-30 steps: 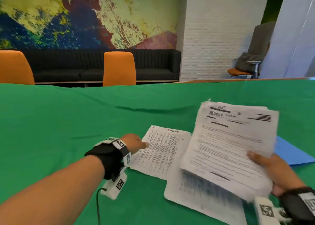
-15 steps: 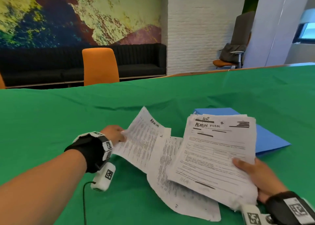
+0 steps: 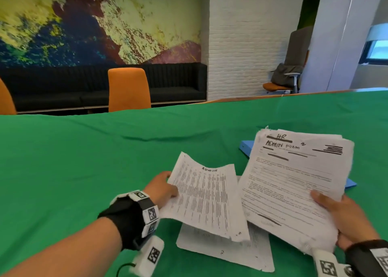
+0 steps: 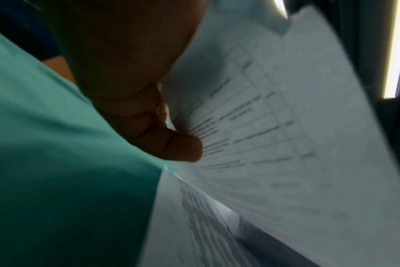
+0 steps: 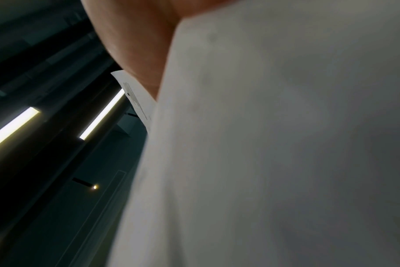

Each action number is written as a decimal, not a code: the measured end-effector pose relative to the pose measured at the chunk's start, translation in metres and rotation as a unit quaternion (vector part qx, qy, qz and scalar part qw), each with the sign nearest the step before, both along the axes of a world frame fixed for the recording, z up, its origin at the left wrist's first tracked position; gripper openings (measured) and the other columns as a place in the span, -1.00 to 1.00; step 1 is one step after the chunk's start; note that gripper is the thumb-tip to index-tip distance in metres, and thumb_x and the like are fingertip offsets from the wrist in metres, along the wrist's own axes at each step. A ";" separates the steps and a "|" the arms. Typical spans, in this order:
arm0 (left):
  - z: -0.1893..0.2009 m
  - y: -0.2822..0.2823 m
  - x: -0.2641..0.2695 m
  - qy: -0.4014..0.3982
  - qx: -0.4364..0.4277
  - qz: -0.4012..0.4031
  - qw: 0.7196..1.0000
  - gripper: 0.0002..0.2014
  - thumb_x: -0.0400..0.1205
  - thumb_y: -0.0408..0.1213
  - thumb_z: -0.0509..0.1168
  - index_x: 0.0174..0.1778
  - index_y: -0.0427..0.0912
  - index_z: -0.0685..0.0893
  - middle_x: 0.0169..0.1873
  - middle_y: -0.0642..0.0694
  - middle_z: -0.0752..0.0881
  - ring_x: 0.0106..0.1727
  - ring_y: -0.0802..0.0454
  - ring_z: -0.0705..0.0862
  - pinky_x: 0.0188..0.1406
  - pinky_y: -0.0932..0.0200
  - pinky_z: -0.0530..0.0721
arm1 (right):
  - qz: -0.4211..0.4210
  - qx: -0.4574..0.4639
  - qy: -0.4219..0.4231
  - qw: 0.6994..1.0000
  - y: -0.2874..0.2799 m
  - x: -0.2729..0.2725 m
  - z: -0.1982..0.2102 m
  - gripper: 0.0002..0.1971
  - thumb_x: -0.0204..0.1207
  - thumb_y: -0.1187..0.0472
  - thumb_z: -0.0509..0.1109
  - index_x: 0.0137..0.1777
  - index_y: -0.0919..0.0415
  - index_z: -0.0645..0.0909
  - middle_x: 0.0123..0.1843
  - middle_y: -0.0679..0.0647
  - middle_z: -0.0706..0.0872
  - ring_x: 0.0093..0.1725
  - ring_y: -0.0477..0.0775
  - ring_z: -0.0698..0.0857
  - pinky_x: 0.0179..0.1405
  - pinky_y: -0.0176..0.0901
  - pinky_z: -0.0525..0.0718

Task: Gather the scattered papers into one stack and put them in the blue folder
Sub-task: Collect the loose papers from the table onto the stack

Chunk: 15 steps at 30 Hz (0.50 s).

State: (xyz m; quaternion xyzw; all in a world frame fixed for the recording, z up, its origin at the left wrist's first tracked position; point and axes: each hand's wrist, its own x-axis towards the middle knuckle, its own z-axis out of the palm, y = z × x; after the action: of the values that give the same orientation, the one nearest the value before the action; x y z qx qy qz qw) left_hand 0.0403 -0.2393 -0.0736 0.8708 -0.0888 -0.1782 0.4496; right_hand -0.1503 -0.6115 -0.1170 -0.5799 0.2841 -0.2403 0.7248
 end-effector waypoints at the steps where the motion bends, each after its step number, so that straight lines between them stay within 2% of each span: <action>1: -0.011 -0.012 0.000 -0.002 0.009 -0.012 1.000 -0.64 0.60 -0.50 0.31 0.24 -0.07 0.49 0.05 -0.13 0.77 -0.05 -0.14 0.80 -0.08 0.02 0.80 | -0.013 -0.014 0.004 1.000 -0.005 -0.005 0.006 -0.65 0.65 0.36 0.42 0.43 0.23 0.60 0.17 0.21 0.84 0.00 0.39 0.87 -0.04 0.25 0.85; 3: -0.026 -0.031 -0.001 -0.026 0.049 -0.023 0.998 -0.68 0.58 -0.48 0.28 0.20 -0.09 0.52 0.09 -0.16 0.78 -0.01 -0.14 0.78 -0.09 0.04 0.78 | -0.050 -0.029 -0.002 0.998 -0.019 -0.015 0.014 -0.64 0.66 0.34 0.42 0.44 0.24 0.60 0.17 0.19 0.83 0.06 0.38 0.85 0.19 0.42 0.75; 5: -0.037 -0.044 0.001 -0.066 0.105 -0.029 0.992 -0.71 0.56 -0.40 0.25 0.21 -0.13 0.59 0.09 -0.16 0.79 0.01 -0.14 0.76 -0.05 0.06 0.75 | -0.079 -0.007 -0.022 0.997 -0.031 -0.026 0.018 -0.60 0.62 0.20 0.52 0.44 0.18 0.62 0.22 0.20 0.84 0.04 0.40 0.88 0.16 0.60 0.70; 6: -0.040 -0.048 0.001 -0.078 0.135 -0.033 0.987 -0.71 0.57 -0.36 0.23 0.20 -0.12 0.60 0.08 -0.15 0.78 0.01 -0.15 0.76 -0.04 0.08 0.74 | -0.102 0.002 -0.030 0.994 -0.045 -0.029 0.012 -0.51 0.54 0.06 0.61 0.44 0.14 0.62 0.24 0.21 0.84 0.05 0.37 0.89 0.10 0.62 0.71; 8: -0.047 -0.053 0.003 -0.089 0.184 -0.040 0.978 -0.75 0.55 -0.30 0.21 0.14 -0.08 0.58 0.08 -0.17 0.74 -0.04 -0.16 0.74 -0.12 0.11 0.67 | -0.126 0.028 -0.049 0.990 -0.085 -0.032 -0.012 -0.27 0.34 -0.18 0.70 0.46 0.07 0.59 0.23 0.21 0.84 0.05 0.35 0.89 0.11 0.50 0.75; 10: -0.049 -0.056 0.005 -0.083 0.216 -0.047 0.972 -0.76 0.48 -0.24 0.27 0.08 -0.06 0.57 0.10 -0.18 0.70 -0.07 -0.16 0.74 -0.13 0.09 0.68 | -0.119 0.030 -0.059 0.991 -0.093 -0.034 -0.014 -0.17 0.26 -0.27 0.70 0.48 0.05 0.57 0.22 0.10 0.84 0.05 0.24 0.88 0.04 0.39 0.80; 11: -0.050 -0.058 0.007 -0.075 0.228 -0.050 0.970 -0.74 0.47 -0.22 0.32 0.08 -0.07 0.58 0.10 -0.16 0.70 -0.07 -0.15 0.74 -0.12 0.08 0.69 | -0.114 0.044 -0.056 0.991 -0.075 -0.033 0.000 -0.20 0.28 -0.24 0.70 0.48 0.07 0.59 0.23 0.12 0.85 0.07 0.21 0.88 -0.02 0.39 0.82; 12: -0.048 -0.060 0.005 -0.071 0.232 -0.052 0.969 -0.72 0.48 -0.22 0.36 0.10 -0.10 0.59 0.07 -0.13 0.70 -0.06 -0.13 0.72 -0.11 0.08 0.70 | -0.096 0.052 -0.056 0.992 -0.054 -0.031 0.011 -0.31 0.38 -0.14 0.68 0.46 0.12 0.62 0.22 0.17 0.86 0.07 0.22 0.89 -0.08 0.39 0.84; 13: -0.046 -0.062 0.004 -0.070 0.230 -0.052 0.969 -0.72 0.50 -0.23 0.39 0.12 -0.14 0.60 0.04 -0.10 0.69 -0.06 -0.11 0.71 -0.10 0.10 0.70 | -0.072 0.063 -0.051 0.994 -0.043 -0.028 0.013 -0.50 0.51 0.02 0.60 0.40 0.19 0.65 0.16 0.19 0.89 0.02 0.24 0.90 -0.13 0.37 0.85; 15: -0.043 -0.065 0.004 -0.060 0.227 -0.045 0.971 -0.69 0.55 -0.27 0.40 0.20 -0.20 0.60 0.01 -0.07 0.66 -0.03 -0.08 0.66 -0.04 0.13 0.69 | -0.015 0.062 -0.024 0.998 -0.019 -0.019 0.009 -0.79 0.66 0.28 0.42 0.26 0.28 0.68 -0.04 0.17 0.93 -0.16 0.20 0.92 -0.31 0.19 0.88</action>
State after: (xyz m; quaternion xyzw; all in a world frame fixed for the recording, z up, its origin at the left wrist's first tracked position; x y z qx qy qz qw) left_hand 0.0440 -0.3044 -0.1163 0.9541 -0.1119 -0.1613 0.2260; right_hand -0.1695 -0.6303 -0.1084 -0.5240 0.2890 -0.2469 0.7622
